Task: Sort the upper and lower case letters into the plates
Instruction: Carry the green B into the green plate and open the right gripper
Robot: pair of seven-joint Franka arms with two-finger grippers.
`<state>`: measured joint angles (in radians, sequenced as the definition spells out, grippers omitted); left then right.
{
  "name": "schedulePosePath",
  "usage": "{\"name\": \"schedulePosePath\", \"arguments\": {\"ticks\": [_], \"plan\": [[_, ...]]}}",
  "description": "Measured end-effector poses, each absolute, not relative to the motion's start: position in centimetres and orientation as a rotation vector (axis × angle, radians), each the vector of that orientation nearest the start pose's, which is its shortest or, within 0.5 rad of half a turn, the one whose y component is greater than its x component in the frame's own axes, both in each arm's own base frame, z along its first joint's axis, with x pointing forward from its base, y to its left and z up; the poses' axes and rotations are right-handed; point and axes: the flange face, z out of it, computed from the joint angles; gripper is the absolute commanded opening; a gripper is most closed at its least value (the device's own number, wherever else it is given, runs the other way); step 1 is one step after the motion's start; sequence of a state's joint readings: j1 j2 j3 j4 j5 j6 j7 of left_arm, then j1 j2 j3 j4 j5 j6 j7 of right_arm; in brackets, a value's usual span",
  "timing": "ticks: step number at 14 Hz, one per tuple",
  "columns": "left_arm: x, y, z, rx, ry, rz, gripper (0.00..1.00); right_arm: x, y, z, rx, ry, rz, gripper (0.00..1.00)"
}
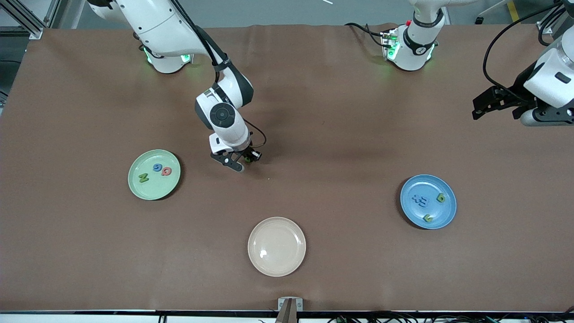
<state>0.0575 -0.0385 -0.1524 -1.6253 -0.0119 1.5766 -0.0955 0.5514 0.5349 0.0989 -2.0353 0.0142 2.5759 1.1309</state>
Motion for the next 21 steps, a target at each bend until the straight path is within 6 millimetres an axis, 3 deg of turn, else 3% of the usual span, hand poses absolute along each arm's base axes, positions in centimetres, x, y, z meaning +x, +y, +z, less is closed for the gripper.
{"name": "schedulePosePath", "arguments": {"ticks": [3, 5, 9, 11, 14, 17, 21], "plan": [[54.0, -5.6, 62.0, -3.147, 0.003, 0.013, 1.00, 49.2, 34.4, 18.4, -2.999, 0.805, 0.055, 0.00], [54.0, -6.0, 62.0, -3.147, 0.015, 0.011, 1.00, 51.6, 31.1, 20.2, -3.037, 0.769, 0.089, 0.00], [53.9, -6.5, 62.1, -3.146, 0.028, 0.005, 1.00, 57.1, 18.8, 25.5, -3.088, 0.587, 0.135, 0.00], [53.9, -6.4, 62.2, -3.146, 0.027, 0.002, 1.00, 58.6, 12.7, 26.4, -3.094, 0.502, 0.138, 0.00], [53.7, -6.3, 62.4, -3.146, 0.025, -0.005, 1.00, 59.3, 6.4, 25.8, -3.096, 0.414, 0.150, 0.00], [53.8, -6.4, 62.5, -3.146, 0.025, -0.011, 1.00, 59.4, 2.4, 25.0, -3.093, 0.378, 0.147, 0.01], [53.9, -6.5, 62.5, -3.147, 0.028, -0.023, 1.00, 58.9, 2.5, 22.2, -3.089, 0.364, 0.164, 0.02]]}}
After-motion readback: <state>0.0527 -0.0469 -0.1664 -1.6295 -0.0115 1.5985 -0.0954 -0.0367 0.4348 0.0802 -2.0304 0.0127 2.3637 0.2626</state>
